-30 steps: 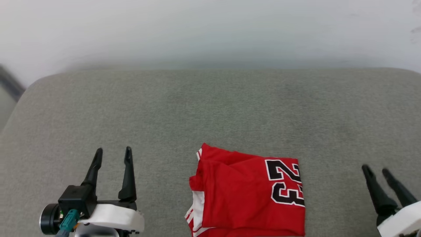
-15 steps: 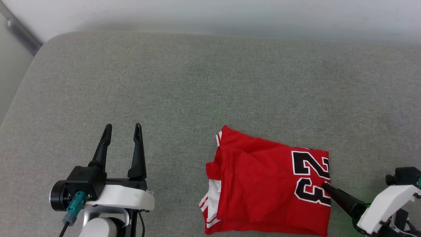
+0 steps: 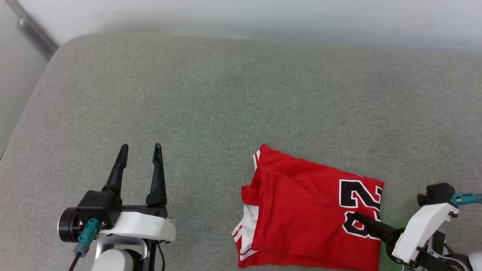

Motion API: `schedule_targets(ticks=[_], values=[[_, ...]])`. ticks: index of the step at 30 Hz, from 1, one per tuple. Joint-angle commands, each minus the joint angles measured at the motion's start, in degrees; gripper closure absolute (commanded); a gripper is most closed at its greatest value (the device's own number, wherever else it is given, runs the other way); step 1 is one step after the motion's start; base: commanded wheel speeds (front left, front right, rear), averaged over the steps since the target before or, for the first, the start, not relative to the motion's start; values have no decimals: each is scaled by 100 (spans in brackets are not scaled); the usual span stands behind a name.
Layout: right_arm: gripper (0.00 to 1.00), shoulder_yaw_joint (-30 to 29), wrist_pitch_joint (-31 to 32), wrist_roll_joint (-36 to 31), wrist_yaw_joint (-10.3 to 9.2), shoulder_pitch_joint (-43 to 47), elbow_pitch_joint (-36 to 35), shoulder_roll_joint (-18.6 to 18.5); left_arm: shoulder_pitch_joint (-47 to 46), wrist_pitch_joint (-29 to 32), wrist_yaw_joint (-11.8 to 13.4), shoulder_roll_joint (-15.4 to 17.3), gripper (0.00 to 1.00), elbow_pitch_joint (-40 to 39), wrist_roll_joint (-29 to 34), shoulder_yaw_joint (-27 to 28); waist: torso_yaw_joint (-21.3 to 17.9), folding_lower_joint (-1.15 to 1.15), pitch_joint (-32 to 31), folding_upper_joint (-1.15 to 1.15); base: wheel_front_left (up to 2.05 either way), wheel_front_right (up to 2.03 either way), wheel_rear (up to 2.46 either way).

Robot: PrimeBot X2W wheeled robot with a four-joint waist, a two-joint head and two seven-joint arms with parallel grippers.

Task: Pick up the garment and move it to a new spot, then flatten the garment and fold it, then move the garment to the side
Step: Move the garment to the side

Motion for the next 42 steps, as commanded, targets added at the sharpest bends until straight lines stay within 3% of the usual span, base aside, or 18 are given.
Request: schedule_targets(ticks=[1, 7, 14, 20, 26, 32, 42], values=[[100, 83, -88, -95, -2, -32, -67, -100, 64, -28, -50, -22, 0, 33, 49, 51, -82, 0, -148, 0, 0, 0, 0], [100, 319, -397, -869, -2, -34, -23, -440, 262, -27, -135, -1, 0, 42, 147, 177, -461, 0, -533, 0, 0, 0, 0], [100, 188, -660, -1907, -2, -353, 525, -854, 396, -22, -226, 86, 0, -19, 226, 196, -1265, 0, -699, 0, 0, 0, 0], [100, 161, -1040, -2447, -2, -1133, 1185, -988, 218, 33, -268, 185, 0, -208, 303, 115, -2054, 0, -396, 0, 0, 0, 0], [100, 324, -1680, -2976, -2, -2181, 1802, -1193, -178, 176, -352, 273, 0, -570, 429, -38, -2658, 0, 355, 0, 0, 0, 0], [100, 174, -2204, -3413, -3, -2973, 2450, -1470, -605, 350, -474, 419, 0, -953, 635, -207, -2855, 0, 1040, 0, 0, 0, 0], [100, -908, -3380, -4046, -3, -4266, 3575, -1680, -1283, 661, -611, 577, 0, -1559, 863, -403, -2762, 0, 2130, 0, 0, 0, 0]])
